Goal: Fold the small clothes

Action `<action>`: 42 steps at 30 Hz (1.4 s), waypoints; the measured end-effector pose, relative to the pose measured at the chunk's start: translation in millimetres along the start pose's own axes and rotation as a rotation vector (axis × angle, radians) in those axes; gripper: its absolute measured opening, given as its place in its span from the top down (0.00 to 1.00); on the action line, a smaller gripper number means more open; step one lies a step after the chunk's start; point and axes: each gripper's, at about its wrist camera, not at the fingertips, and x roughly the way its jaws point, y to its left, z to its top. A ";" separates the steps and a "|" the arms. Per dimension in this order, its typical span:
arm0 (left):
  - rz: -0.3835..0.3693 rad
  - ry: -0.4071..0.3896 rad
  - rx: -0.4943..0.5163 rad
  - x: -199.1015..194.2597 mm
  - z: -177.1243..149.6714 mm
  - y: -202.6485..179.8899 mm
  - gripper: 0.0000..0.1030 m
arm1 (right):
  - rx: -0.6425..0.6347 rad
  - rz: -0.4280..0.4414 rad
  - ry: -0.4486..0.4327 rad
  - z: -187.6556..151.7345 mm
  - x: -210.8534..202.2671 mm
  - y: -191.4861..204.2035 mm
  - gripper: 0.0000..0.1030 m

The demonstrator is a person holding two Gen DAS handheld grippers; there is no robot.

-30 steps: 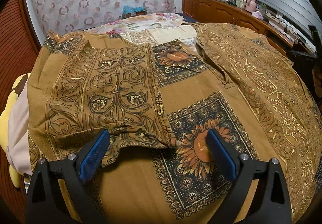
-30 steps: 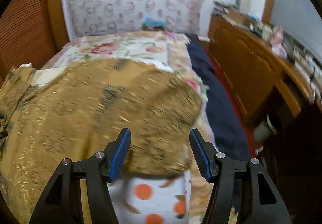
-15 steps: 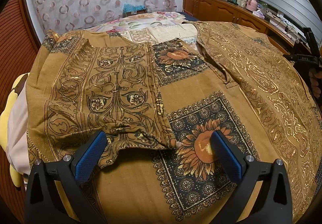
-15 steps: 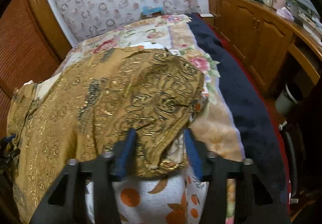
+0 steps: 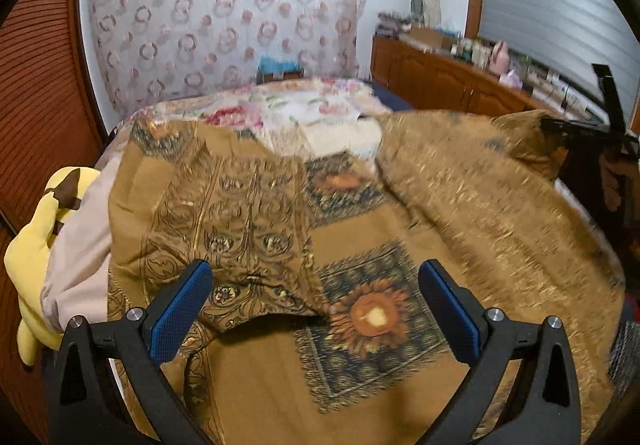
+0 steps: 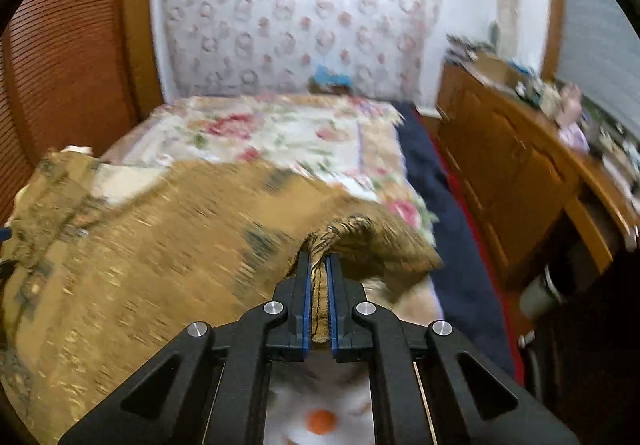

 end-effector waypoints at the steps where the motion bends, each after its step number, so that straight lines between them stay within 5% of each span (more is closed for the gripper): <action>1: 0.001 -0.009 -0.007 -4.9 0.3 -0.8 0.00 | -0.025 0.023 -0.015 6.1 -3.2 12.8 0.94; 6: -0.004 -0.064 -0.017 -17.8 -1.5 -6.4 0.00 | -0.143 0.133 -0.032 11.5 -10.2 73.2 0.94; 10: -0.036 -0.059 -0.025 -20.6 -3.0 -11.4 0.00 | -0.205 0.175 -0.027 5.0 -14.1 101.1 0.65; 14: -0.050 -0.073 -0.012 -25.4 -3.4 -16.5 0.00 | -0.200 0.189 -0.039 1.6 -22.0 84.5 0.63; 25: -0.082 -0.090 -0.013 -35.4 -3.9 -28.5 0.00 | -0.098 0.030 0.064 -3.7 11.8 39.4 0.63; 28: -0.086 -0.088 -0.005 -35.3 -6.3 -32.5 0.00 | -0.051 0.025 0.087 -4.2 21.7 29.6 0.55; 35: -0.102 -0.071 -0.011 -29.6 -10.6 -34.1 0.00 | 0.030 0.115 0.147 2.1 32.2 25.8 0.55; 37: -0.102 -0.068 -0.012 -29.2 -12.2 -34.2 0.00 | 0.043 0.164 0.159 6.3 38.1 23.3 0.58; 38: -0.102 -0.067 -0.013 -29.3 -12.9 -33.8 0.00 | 0.046 0.182 0.160 9.1 40.6 24.8 0.67; 39: -0.100 -0.067 -0.013 -29.5 -13.5 -34.3 0.00 | 0.041 0.202 0.162 12.1 42.1 27.0 0.89; 42: -0.097 -0.069 -0.018 -31.4 -14.8 -32.9 0.00 | 0.009 0.228 0.137 22.1 42.1 34.4 0.95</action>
